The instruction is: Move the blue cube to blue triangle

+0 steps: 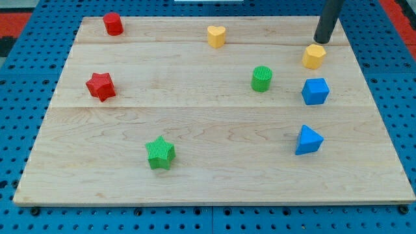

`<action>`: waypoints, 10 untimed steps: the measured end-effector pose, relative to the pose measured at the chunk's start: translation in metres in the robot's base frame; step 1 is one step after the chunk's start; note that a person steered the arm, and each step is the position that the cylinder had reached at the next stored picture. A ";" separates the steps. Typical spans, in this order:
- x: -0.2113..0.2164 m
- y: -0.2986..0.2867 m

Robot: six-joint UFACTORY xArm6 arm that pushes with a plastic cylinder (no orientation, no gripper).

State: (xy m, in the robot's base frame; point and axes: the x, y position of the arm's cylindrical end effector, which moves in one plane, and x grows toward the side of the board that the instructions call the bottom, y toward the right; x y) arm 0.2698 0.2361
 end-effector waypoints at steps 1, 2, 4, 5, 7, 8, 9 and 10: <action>0.023 0.000; 0.064 0.000; 0.107 0.008; 0.095 -0.020; 0.192 -0.021; 0.152 -0.003; 0.120 -0.029; 0.162 -0.073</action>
State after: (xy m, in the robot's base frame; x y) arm 0.4313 0.1627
